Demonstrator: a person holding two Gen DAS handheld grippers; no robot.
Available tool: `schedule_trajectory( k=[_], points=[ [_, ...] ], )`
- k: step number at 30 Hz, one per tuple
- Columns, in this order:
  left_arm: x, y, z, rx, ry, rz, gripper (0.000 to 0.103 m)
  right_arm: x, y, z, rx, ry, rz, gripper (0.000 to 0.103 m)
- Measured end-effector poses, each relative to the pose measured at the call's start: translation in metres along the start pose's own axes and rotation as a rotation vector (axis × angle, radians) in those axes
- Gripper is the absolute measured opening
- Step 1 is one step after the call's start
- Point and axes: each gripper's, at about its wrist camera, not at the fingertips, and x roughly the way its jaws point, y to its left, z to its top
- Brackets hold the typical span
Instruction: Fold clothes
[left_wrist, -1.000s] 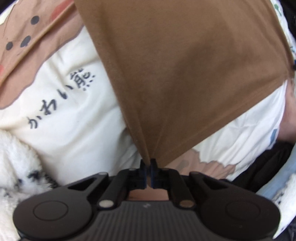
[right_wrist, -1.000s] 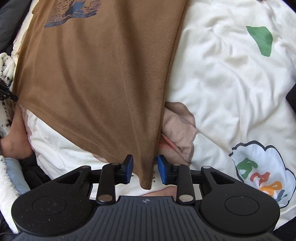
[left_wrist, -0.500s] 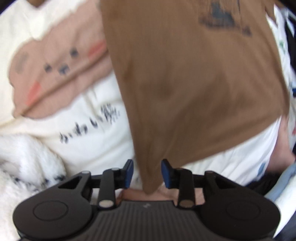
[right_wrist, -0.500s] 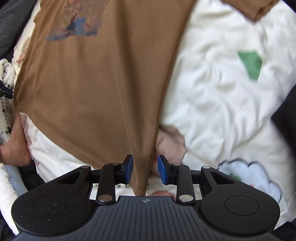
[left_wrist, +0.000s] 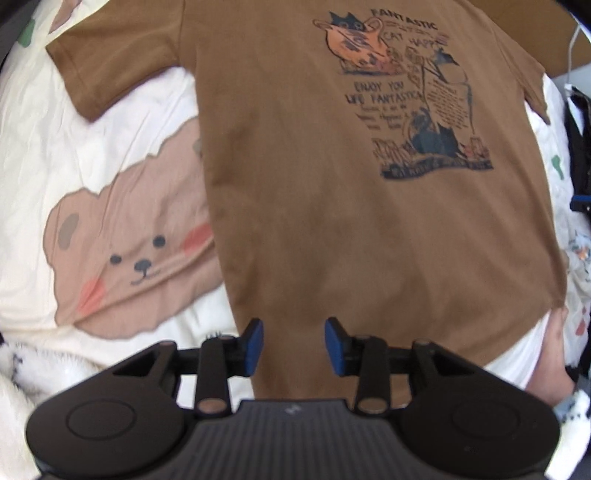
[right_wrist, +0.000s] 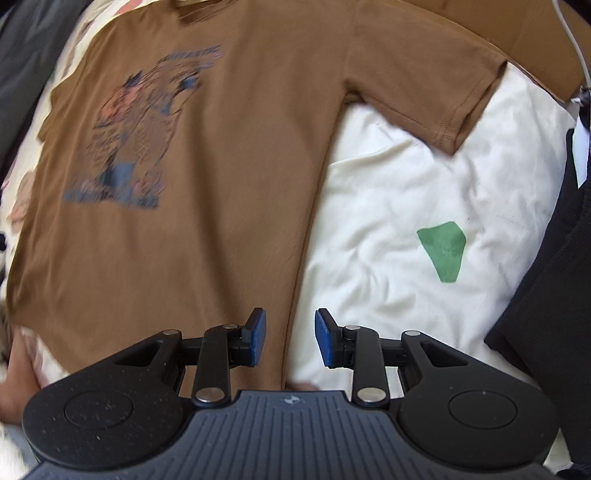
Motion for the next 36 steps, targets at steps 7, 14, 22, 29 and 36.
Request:
schedule_trajectory(
  k=[7,14,22,29,36],
  points=[
    [0.023,0.000,0.014,-0.028,-0.064,-0.058,0.048,0.032,-0.014,0.019,0.073,-0.020,0.037,0.033],
    [0.024,0.011,0.017,-0.040,-0.070,-0.037,0.048,0.053,-0.013,0.021,0.029,0.047,0.045,0.005],
    [0.019,0.016,0.012,-0.060,-0.083,-0.004,0.048,0.046,-0.024,0.020,0.044,0.032,-0.004,0.006],
    [0.011,0.024,0.015,-0.111,-0.126,-0.021,0.049,0.027,-0.034,0.031,0.102,-0.016,0.003,0.013],
    [0.006,0.036,0.029,-0.154,-0.184,-0.029,0.050,0.005,-0.042,0.061,0.180,-0.161,0.048,0.035]
  ],
)
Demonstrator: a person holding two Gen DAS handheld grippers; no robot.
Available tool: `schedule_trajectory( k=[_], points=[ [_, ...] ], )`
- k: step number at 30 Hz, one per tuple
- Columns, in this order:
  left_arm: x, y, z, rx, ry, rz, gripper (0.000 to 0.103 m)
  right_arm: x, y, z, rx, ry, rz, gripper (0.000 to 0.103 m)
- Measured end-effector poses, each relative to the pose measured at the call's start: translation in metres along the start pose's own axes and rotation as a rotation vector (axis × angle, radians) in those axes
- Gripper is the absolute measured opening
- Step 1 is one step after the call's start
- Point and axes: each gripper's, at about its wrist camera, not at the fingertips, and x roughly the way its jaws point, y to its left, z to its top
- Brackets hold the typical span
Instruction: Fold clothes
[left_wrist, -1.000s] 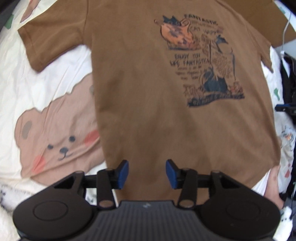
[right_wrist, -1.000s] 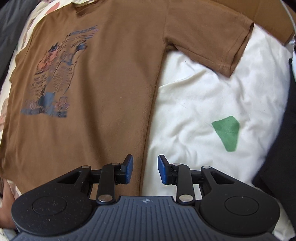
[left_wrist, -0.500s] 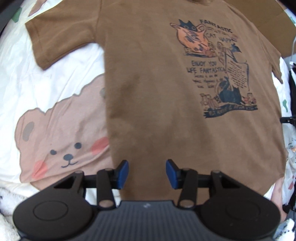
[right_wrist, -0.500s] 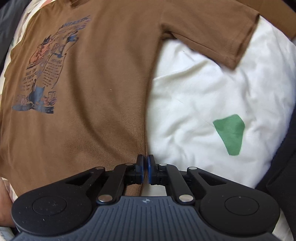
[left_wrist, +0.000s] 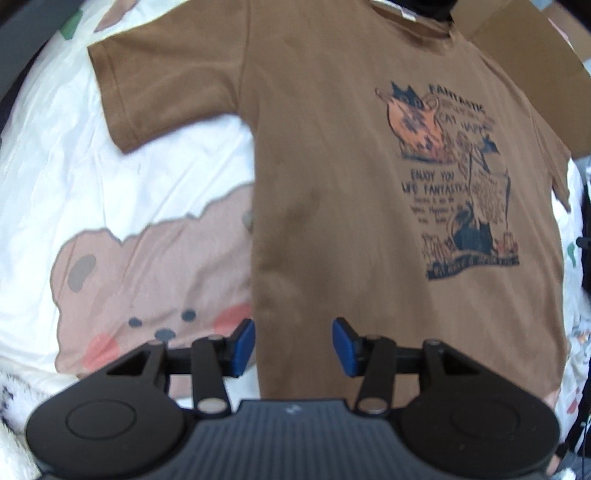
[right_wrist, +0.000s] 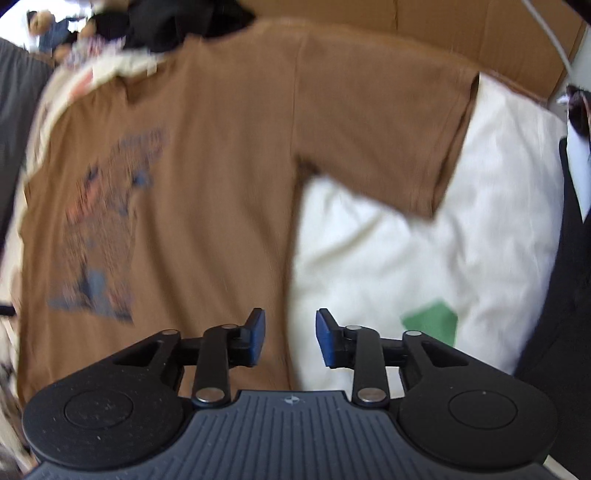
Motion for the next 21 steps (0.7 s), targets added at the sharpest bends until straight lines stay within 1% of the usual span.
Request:
schedule_trajectory(
  k=[3,6,9,10,12,14,18,19,21],
  points=[
    [-0.001,0.004,0.007,-0.025,-0.027,-0.012,0.050,0.004,-0.002,0.018,0.031,-0.060,0.020,0.035],
    [0.000,0.004,0.012,-0.025,-0.040,-0.025,0.051,0.011,-0.001,0.031,0.052,-0.111,0.043,0.035],
    [0.002,0.005,0.017,-0.031,-0.038,-0.057,0.052,0.030,-0.006,0.044,0.101,-0.152,0.049,0.035],
    [0.004,0.005,0.019,-0.033,-0.033,-0.075,0.052,0.036,-0.008,0.048,0.119,-0.161,0.049,0.035],
    [0.005,0.004,0.021,-0.010,-0.026,-0.075,0.052,0.049,-0.011,0.050,0.143,-0.162,0.043,0.034],
    [0.008,0.004,0.025,0.015,-0.038,-0.077,0.052,0.061,-0.011,0.053,0.149,-0.163,0.036,0.034],
    [0.015,0.012,0.031,-0.033,-0.079,-0.102,0.052,0.070,-0.013,0.060,0.155,-0.176,0.019,0.034],
    [0.016,0.014,0.031,-0.041,-0.089,-0.106,0.052,0.072,-0.013,0.061,0.153,-0.179,0.013,0.034],
    [0.019,0.015,0.034,-0.045,-0.106,-0.120,0.052,0.074,-0.011,0.063,0.141,-0.186,-0.003,0.020]
  ],
)
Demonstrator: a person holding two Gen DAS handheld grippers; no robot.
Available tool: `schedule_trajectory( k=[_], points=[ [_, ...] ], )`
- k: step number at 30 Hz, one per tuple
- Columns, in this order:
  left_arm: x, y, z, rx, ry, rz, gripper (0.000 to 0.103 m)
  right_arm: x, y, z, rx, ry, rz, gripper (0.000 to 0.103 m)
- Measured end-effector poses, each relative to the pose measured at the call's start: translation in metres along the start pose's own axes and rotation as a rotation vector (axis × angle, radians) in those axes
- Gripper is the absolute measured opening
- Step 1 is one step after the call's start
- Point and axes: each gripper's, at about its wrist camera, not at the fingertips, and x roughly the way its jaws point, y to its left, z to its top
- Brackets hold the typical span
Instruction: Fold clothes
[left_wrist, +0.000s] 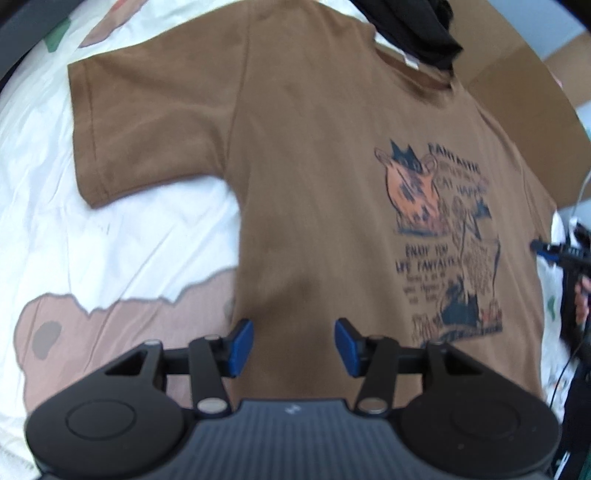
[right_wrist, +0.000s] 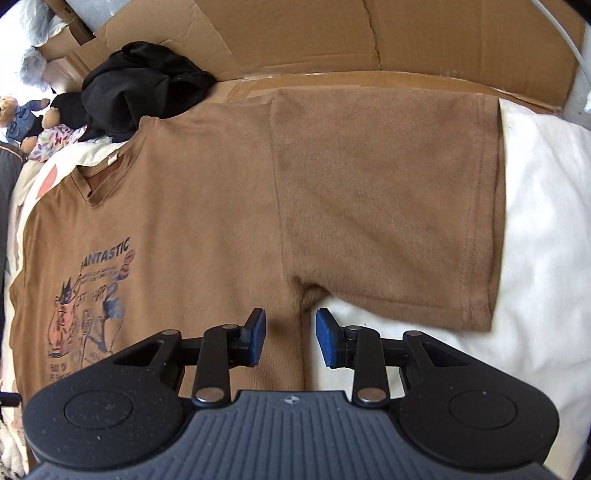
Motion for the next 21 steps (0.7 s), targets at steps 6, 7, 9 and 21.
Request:
schedule_trajectory(
  k=[6,7,9,21],
  points=[
    [0.005,0.001,-0.001,0.017,-0.016,-0.014,0.052,-0.001,-0.008,0.003,-0.031,-0.043,-0.076,0.010],
    [0.005,0.001,-0.002,0.026,-0.014,-0.016,0.052,0.000,-0.009,0.003,-0.031,-0.039,-0.073,0.010],
    [0.005,0.001,-0.001,0.027,-0.016,-0.020,0.052,0.002,-0.010,0.003,-0.022,-0.014,-0.054,0.010],
    [-0.006,0.004,0.001,0.002,-0.044,-0.030,0.053,-0.049,-0.067,0.012,0.074,-0.038,-0.056,0.034]
  ],
)
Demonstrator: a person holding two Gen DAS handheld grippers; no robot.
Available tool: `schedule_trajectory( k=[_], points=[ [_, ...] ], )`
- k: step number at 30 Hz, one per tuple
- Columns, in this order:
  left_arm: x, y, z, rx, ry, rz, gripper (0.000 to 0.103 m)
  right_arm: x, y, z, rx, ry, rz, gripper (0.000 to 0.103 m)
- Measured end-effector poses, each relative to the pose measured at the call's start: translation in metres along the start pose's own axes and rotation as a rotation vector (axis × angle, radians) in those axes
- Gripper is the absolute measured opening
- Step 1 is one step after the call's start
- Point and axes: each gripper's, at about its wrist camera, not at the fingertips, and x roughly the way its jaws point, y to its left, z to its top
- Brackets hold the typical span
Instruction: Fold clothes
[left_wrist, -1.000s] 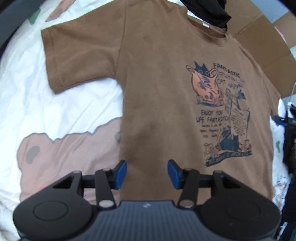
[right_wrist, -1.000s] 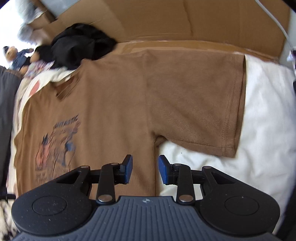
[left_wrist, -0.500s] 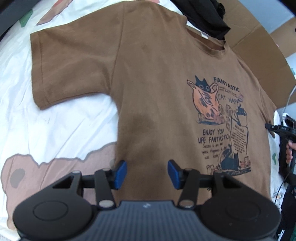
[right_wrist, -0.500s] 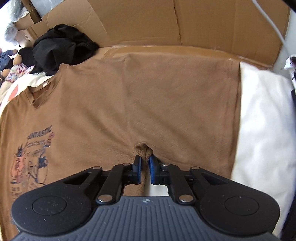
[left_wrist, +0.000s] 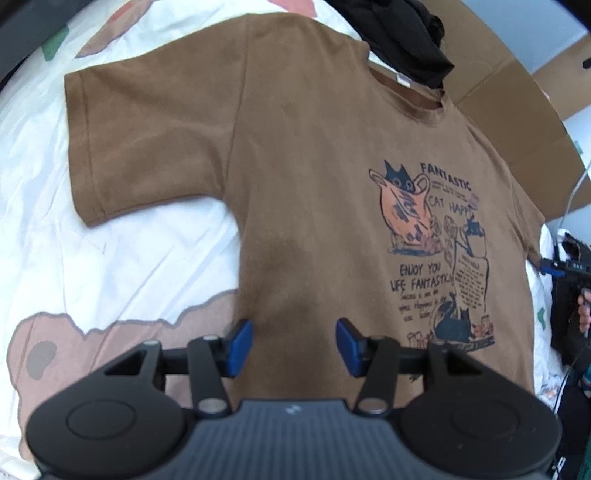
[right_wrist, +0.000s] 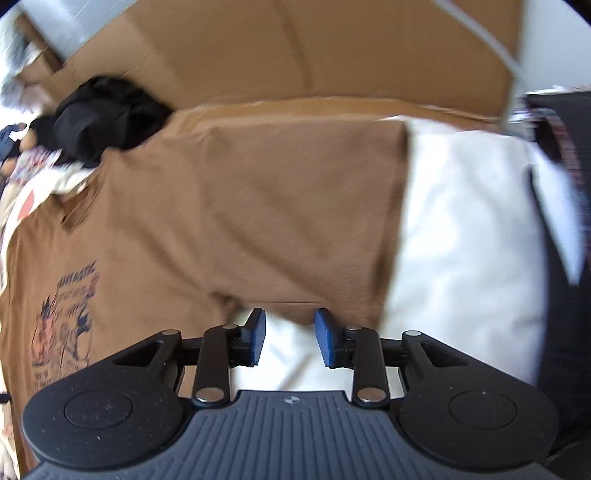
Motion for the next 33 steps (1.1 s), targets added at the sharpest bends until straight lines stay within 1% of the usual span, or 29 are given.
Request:
schedule_trajectory(
  k=[3,7,9,12,14,15,17,19,21,23,24,26,29,31,33],
  points=[
    [0.001,0.000,0.001,-0.001,-0.003,0.002,0.054,-0.010,-0.014,0.004,0.038,-0.026,-0.001,0.035],
    [0.001,0.000,0.002,-0.011,-0.009,0.008,0.054,-0.011,-0.024,0.007,0.078,-0.050,-0.055,0.036],
    [0.001,0.000,0.002,-0.008,-0.009,0.010,0.054,-0.009,-0.026,0.009,0.097,-0.049,-0.052,0.036],
    [0.000,0.001,0.003,-0.007,-0.012,0.015,0.055,0.003,-0.025,0.012,0.088,-0.026,-0.062,0.038],
    [-0.002,0.001,0.002,-0.008,-0.018,0.009,0.055,0.010,-0.031,0.014,0.149,-0.026,-0.069,0.040],
    [-0.002,0.000,0.002,-0.004,-0.017,0.010,0.055,0.012,-0.030,0.014,0.151,-0.025,-0.085,0.041],
    [-0.001,0.000,0.001,0.005,-0.016,0.013,0.055,0.020,-0.027,0.017,0.113,-0.020,-0.146,0.041],
    [0.000,0.000,0.001,0.008,-0.014,0.013,0.055,0.025,-0.026,0.018,0.103,-0.017,-0.143,0.041],
    [0.000,0.001,0.000,0.007,-0.013,0.015,0.055,0.029,-0.025,0.018,0.090,-0.009,-0.140,0.037],
    [0.001,0.002,0.000,0.005,-0.013,0.016,0.055,0.031,-0.024,0.019,0.059,-0.009,-0.169,0.009],
    [0.001,0.003,-0.001,0.004,-0.012,0.017,0.055,0.029,-0.025,0.020,0.047,-0.016,-0.185,0.003],
    [0.000,0.004,-0.001,0.006,-0.012,0.019,0.055,0.024,-0.027,0.022,0.032,-0.034,-0.206,0.003],
    [-0.001,0.005,0.000,0.003,-0.015,0.020,0.055,0.018,-0.032,0.026,0.026,-0.056,-0.214,0.002],
    [-0.002,0.005,0.000,0.002,-0.018,0.019,0.055,0.021,-0.034,0.026,0.025,-0.030,-0.214,0.004],
    [-0.003,0.005,0.001,0.003,-0.022,0.018,0.055,0.022,-0.035,0.025,0.026,-0.011,-0.211,0.009]
  ],
)
